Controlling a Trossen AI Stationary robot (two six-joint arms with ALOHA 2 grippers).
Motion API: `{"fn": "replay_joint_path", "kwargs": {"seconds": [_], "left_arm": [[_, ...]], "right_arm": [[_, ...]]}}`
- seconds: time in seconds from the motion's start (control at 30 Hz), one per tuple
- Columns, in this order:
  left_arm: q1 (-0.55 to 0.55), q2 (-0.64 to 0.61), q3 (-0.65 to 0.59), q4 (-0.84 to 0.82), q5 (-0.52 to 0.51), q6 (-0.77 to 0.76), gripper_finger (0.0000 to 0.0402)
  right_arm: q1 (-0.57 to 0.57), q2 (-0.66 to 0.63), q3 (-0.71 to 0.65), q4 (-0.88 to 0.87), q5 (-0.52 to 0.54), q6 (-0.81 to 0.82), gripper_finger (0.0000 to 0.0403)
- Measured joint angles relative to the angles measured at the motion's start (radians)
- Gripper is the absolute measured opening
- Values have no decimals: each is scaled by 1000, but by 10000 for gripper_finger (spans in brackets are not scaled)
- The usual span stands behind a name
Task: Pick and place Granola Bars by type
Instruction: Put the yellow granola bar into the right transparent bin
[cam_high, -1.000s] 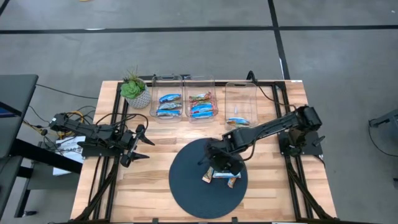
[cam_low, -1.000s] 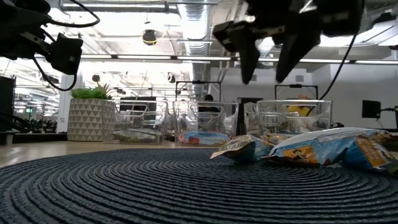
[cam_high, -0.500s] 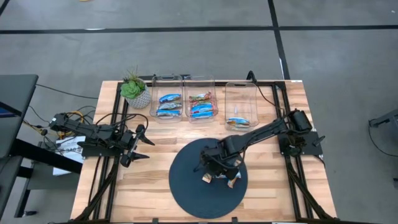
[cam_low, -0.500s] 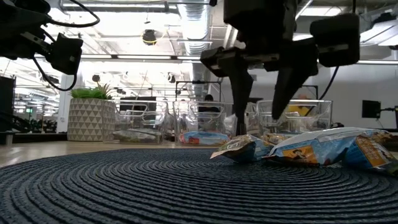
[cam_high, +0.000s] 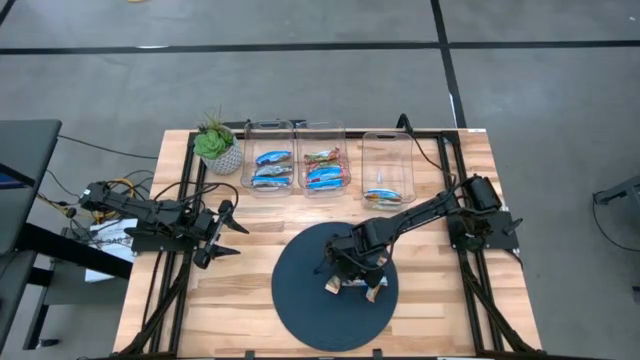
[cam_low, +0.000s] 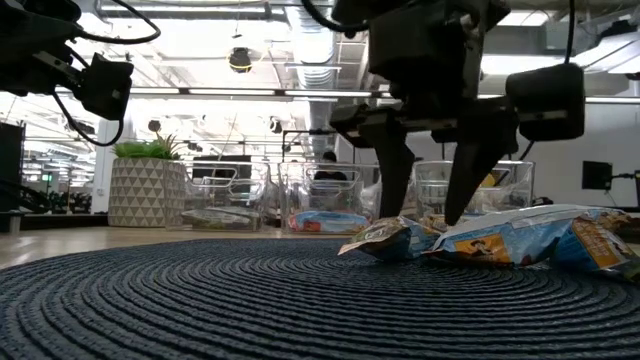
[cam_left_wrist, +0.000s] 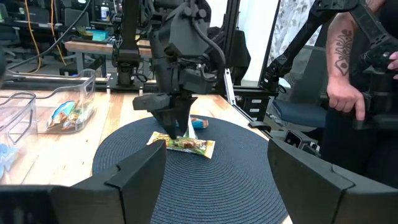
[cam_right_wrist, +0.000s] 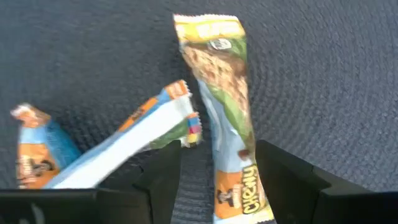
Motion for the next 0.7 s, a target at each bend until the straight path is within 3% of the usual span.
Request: {"fn": "replay_joint_path", "kwargs": {"seconds": [0.2,0.7], "left_arm": [[0,0,0,0,0,0,274],[0,0,0,0,0,0,274]], "right_arm": [[-10,0,-23,47,31,0,187],[-25,42,-23,79,33,8,115]]}}
